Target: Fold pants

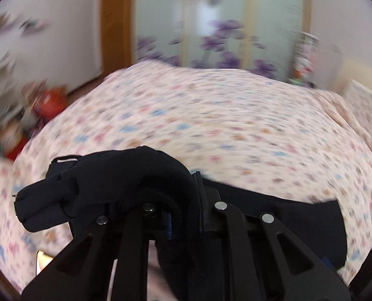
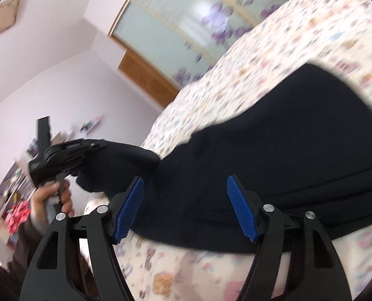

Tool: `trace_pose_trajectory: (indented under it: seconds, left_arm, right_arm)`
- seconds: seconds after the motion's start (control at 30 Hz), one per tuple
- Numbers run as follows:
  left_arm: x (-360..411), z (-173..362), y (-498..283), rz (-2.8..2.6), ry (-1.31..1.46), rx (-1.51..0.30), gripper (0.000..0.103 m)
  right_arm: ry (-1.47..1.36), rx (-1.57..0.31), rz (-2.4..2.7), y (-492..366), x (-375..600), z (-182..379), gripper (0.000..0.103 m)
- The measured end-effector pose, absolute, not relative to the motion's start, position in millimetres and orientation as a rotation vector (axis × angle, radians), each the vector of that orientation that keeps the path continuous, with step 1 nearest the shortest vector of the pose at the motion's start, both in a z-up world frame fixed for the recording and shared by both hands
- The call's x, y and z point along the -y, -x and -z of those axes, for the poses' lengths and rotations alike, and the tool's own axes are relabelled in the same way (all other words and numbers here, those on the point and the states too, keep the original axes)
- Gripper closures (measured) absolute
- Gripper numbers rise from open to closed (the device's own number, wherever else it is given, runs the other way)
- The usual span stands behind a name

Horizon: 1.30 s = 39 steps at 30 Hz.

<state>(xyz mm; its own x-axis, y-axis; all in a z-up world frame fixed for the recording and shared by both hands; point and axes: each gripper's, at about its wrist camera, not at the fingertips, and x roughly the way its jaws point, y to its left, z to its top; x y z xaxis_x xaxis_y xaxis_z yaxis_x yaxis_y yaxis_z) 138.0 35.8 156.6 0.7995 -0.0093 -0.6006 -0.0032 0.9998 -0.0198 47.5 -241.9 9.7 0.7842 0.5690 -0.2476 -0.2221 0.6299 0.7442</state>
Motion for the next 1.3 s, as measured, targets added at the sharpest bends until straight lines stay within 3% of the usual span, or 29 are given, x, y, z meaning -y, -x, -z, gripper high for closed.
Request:
trace_pose_trajectory:
  seconds: [0.13,0.37,0.6,0.77,1.07,1.3]
  left_arm:
    - [45,-152,-125,0.2,-0.08,-0.621,0.091]
    - [160,-66,-85,0.518,-0.265,-0.755,0.091]
    - [163,-50,-78,0.53,-0.262,-0.728,0.091]
    - [183,-33,-59,0.527,-0.423,-0.672,0.089]
    - [218,5,-38,0.538,-0.673,-0.634,0.074]
    - [199,-4,-42,0.6,-0.496,-0.646,0.065]
  right_arm:
    - [-0.78,-0.354,-0.268,-28,278,-23,0.032]
    - [-0.915,-0.278,-0.081,-12,330,-16,0.032]
    - [-0.944,-0.354,-0.177,-31,322,-7,0.032]
    - [-1.048,-0.371,-0.158,-29,337,8,0.032]
    - [-1.055,-0.347,-0.085,-29,350,13,0.032]
    - [-1.148,-0.379,-0.017,-24,368,29,0.032]
